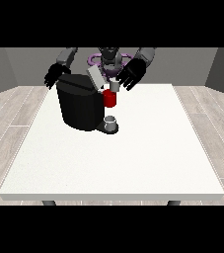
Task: Insert the coffee pod into the coffee machine and close the lid
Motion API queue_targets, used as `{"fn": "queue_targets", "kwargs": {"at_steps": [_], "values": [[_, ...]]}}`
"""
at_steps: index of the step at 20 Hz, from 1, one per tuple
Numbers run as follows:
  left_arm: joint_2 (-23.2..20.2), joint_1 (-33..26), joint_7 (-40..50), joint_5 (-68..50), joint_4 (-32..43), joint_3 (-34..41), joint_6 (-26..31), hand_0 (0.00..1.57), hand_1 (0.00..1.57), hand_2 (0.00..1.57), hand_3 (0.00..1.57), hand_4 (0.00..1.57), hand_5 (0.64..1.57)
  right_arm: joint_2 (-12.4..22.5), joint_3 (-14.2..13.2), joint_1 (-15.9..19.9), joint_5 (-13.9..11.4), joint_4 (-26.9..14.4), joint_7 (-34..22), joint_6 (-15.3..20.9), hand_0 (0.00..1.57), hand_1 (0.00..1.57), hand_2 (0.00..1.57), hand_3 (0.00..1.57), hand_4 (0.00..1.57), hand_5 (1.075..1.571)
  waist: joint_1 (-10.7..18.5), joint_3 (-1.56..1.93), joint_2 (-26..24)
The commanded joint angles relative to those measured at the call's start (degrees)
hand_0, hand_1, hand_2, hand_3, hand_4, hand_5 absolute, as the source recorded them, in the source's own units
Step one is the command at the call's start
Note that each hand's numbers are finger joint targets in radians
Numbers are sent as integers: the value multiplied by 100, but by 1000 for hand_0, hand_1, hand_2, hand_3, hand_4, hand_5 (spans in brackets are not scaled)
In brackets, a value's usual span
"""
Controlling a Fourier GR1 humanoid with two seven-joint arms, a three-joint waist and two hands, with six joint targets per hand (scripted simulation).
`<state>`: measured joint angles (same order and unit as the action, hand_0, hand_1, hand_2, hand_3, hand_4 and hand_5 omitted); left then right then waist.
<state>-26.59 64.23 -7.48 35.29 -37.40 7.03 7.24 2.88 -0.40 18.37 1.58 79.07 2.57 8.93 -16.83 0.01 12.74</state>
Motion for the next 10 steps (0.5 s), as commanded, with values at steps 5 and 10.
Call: {"fn": "queue_targets", "kwargs": {"at_steps": [5,10], "values": [[196,226,311,119,60,-80,69,1305,1305,1326,1229,500,1571,134,-183,121,42,-123,-115,-22,0,0,0,0,481,1571,45,1,7],[84,273,-83,111,111,9,-47,1260,1260,1298,1208,511,1571,-52,-65,150,-4,99,69,75,0,0,0,0,530,1571,-55,0,335]]}}
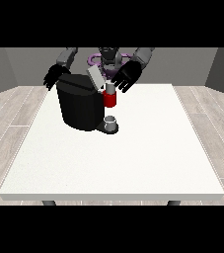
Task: Insert the coffee pod into the coffee machine and close the lid
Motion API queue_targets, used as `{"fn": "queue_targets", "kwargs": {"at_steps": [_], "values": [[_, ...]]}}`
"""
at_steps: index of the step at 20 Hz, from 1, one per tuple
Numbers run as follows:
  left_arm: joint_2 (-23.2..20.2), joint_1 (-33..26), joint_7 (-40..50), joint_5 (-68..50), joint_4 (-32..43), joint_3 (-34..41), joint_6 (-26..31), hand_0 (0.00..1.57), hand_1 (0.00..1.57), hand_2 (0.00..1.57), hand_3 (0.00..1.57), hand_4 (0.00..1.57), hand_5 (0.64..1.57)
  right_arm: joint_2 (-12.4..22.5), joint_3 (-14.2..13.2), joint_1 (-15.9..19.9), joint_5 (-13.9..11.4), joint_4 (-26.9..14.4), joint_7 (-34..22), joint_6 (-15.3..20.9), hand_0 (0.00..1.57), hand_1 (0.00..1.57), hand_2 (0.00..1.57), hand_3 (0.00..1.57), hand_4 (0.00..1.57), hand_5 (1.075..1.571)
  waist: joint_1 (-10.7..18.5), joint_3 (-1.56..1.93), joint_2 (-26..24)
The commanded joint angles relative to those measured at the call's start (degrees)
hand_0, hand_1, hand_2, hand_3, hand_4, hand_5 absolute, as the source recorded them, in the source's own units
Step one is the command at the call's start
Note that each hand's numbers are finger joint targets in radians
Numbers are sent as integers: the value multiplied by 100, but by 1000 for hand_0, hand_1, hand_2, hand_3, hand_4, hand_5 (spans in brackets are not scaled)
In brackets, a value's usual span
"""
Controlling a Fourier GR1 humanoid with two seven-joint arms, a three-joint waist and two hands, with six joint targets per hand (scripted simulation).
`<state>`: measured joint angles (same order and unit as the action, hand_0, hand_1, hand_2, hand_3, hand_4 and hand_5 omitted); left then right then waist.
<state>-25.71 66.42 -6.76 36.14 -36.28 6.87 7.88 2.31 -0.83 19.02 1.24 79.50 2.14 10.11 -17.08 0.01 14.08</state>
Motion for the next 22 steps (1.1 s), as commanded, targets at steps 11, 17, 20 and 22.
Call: {"fn": "queue_targets", "kwargs": {"at_steps": [11,17,20,22], "values": [[-48,262,-4,131,139,44,-33,1186,1186,1269,1202,515,1571,60,-99,70,117,92,65,-123,0,0,0,0,513,1571,-114,1,255],[218,-109,-22,216,169,-52,-163,1221,1221,1275,1199,488,1571,64,-174,-186,229,115,-7,-165,0,0,0,0,457,1571,-34,0,7],[189,33,86,262,194,-66,-82,1230,1230,1274,1180,481,1571,109,-151,-118,109,92,33,-113,0,0,0,0,433,1571,-52,0,59],[313,36,3,187,124,-91,95,1220,1220,1266,1167,481,1571,-59,-129,15,36,-116,34,91,0,0,0,0,415,1571,233,0,23]]}}
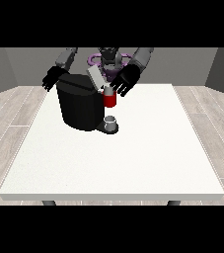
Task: Insert the coffee pod into the coffee machine and close the lid
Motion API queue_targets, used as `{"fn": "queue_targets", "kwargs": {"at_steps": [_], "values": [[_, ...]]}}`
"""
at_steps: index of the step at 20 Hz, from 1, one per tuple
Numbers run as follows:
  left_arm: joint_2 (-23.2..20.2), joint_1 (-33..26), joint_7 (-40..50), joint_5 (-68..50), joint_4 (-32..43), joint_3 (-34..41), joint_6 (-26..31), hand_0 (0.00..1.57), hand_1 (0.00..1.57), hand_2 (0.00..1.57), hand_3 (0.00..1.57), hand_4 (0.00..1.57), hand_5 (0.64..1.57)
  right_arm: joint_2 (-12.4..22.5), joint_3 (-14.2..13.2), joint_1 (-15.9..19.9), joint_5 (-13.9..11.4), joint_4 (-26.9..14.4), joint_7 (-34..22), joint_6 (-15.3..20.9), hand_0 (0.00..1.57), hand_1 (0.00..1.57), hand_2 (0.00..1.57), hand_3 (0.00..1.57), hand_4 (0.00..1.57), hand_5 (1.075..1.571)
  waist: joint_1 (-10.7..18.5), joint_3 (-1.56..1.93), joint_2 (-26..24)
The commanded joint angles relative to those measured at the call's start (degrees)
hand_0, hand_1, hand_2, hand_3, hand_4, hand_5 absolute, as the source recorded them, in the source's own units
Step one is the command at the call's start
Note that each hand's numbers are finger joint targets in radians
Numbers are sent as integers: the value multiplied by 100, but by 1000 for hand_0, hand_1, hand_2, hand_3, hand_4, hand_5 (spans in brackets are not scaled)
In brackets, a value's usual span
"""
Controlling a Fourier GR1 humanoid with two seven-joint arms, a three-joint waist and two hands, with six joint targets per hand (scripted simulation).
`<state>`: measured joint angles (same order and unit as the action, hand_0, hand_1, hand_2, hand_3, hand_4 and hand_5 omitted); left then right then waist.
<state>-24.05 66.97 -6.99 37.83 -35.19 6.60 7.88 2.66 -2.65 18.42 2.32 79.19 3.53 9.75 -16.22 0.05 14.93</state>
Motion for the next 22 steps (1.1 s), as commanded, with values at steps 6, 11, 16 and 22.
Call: {"fn": "queue_targets", "kwargs": {"at_steps": [6,11,16,22], "values": [[-68,-61,-196,70,132,-20,131,1129,1129,1167,1028,443,1571,-128,91,34,-94,122,-256,209,0,0,0,0,418,1571,30,-5,60],[78,48,165,220,61,-95,-25,1085,1085,1132,956,403,1571,-68,-13,-27,4,-55,20,55,0,0,0,0,335,1571,-1,-3,-25],[-212,-91,-482,173,-26,-38,66,1050,1050,1119,962,364,1571,-17,-174,-4,65,-23,68,118,0,0,0,0,431,1571,167,-4,107],[-199,26,-462,430,41,-265,151,567,567,810,640,235,1571,23,-57,224,21,63,-29,32,0,0,0,0,459,1571,46,-5,254]]}}
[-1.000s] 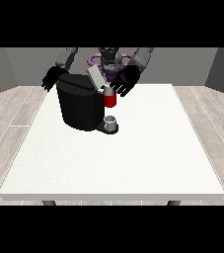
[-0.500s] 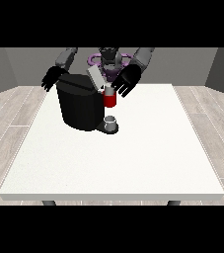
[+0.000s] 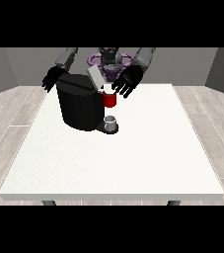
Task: Insert the coffee pod into the coffee machine and close the lid
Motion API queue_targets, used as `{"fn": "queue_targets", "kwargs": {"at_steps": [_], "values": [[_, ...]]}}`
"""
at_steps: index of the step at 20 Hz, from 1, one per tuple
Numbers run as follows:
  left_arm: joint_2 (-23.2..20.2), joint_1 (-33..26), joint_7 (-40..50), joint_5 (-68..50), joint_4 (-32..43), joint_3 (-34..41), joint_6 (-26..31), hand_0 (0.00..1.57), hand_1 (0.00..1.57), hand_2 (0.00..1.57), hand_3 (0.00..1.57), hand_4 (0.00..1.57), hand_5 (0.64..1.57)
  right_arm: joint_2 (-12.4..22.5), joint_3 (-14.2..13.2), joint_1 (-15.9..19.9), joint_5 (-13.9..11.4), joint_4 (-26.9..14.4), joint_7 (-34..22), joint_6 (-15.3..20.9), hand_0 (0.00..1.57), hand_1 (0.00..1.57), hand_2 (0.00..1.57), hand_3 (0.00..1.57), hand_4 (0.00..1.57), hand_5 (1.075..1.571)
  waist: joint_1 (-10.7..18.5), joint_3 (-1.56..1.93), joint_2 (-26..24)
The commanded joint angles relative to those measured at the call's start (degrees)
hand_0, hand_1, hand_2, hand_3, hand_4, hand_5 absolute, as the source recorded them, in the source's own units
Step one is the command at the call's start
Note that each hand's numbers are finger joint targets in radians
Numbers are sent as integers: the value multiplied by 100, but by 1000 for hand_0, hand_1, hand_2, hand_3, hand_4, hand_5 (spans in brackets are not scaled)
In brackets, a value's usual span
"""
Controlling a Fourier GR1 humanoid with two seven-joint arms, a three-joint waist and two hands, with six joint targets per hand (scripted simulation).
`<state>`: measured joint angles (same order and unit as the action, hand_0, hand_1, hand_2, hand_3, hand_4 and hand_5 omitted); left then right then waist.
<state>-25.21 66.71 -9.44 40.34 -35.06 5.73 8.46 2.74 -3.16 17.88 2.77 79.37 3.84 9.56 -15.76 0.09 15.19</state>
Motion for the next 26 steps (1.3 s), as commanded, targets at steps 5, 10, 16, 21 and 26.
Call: {"fn": "queue_targets", "kwargs": {"at_steps": [5,10,16,21,26], "values": [[-116,-216,-208,260,192,-255,361,0,0,0,0,0,1571,-261,300,-264,-86,133,-122,303,0,0,0,0,413,1571,-10,-10,-220],[-53,18,-93,352,-51,-309,387,0,0,0,0,0,1571,231,-311,186,176,-381,67,-16,0,0,0,0,360,1571,177,-7,-80],[-149,40,-63,333,-56,-140,297,0,0,0,0,0,1571,136,-204,162,86,-377,145,50,0,0,0,0,378,1571,207,-7,-69],[202,-488,14,328,-111,-196,240,0,0,0,0,0,1571,-82,0,-449,27,-283,107,96,0,0,0,0,392,1571,268,-8,-752],[731,-846,102,-461,-170,375,403,0,0,0,0,0,1571,62,-277,-739,179,-554,154,27,0,0,0,0,387,1571,688,-10,-1275]]}}
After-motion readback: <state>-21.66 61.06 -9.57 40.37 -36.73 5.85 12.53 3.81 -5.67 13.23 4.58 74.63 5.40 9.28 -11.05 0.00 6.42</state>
